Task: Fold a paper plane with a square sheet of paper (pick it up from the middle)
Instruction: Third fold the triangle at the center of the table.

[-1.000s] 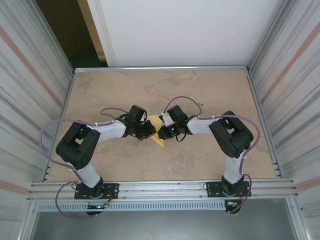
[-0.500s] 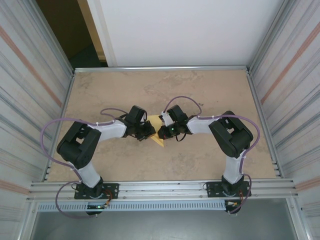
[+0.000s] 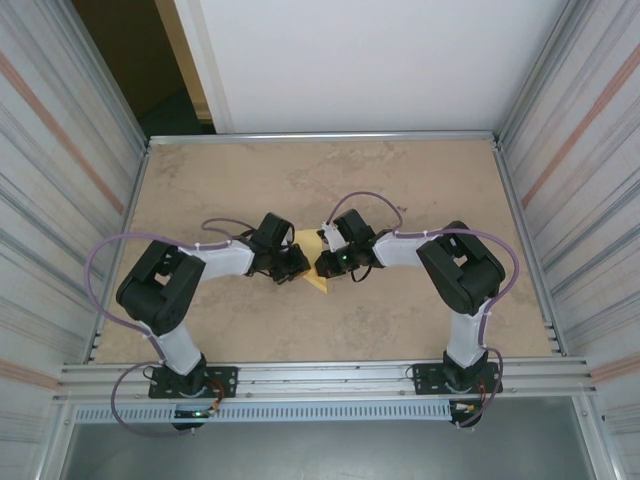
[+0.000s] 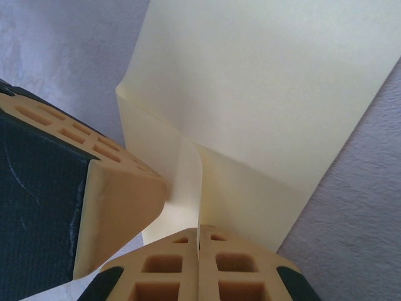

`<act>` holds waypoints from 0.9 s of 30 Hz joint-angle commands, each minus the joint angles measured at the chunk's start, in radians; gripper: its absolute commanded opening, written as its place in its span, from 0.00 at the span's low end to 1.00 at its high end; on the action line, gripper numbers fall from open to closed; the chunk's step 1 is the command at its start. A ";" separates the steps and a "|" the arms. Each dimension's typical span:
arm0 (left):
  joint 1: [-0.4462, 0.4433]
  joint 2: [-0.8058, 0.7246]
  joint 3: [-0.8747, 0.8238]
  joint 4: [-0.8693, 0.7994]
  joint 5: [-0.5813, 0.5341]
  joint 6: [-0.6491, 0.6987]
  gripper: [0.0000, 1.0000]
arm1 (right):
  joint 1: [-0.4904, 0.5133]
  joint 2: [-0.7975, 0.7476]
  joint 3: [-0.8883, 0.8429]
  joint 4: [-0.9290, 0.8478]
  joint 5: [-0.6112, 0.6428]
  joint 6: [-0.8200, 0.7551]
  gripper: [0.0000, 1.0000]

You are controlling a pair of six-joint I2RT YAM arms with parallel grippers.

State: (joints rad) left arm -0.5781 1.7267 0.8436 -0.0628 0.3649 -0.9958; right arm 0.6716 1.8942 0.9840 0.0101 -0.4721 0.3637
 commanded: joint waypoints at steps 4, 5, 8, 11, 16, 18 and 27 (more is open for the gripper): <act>-0.003 0.017 -0.002 -0.046 -0.025 0.005 0.11 | -0.007 0.031 0.003 -0.051 0.025 0.020 0.00; -0.003 0.019 -0.003 -0.049 -0.026 0.005 0.11 | -0.007 0.031 0.004 -0.050 0.026 0.020 0.00; -0.002 0.019 0.001 -0.060 -0.031 0.006 0.11 | -0.009 0.032 0.002 -0.049 0.026 0.020 0.00; -0.002 0.025 0.008 -0.083 -0.036 0.011 0.11 | -0.007 0.029 0.001 -0.048 0.025 0.021 0.00; -0.002 0.040 0.016 -0.135 -0.053 0.015 0.11 | -0.016 -0.010 -0.007 -0.038 0.097 0.094 0.03; -0.002 0.048 0.017 -0.150 -0.059 0.017 0.11 | -0.041 -0.043 -0.004 -0.038 0.090 0.146 0.16; -0.002 0.083 0.022 -0.149 -0.063 0.019 0.11 | -0.094 -0.160 0.020 -0.125 0.091 0.168 0.45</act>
State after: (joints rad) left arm -0.5781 1.7535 0.8780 -0.1196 0.3576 -0.9920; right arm 0.5869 1.7859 0.9840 -0.0498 -0.3973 0.5133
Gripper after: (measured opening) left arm 0.108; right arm 0.444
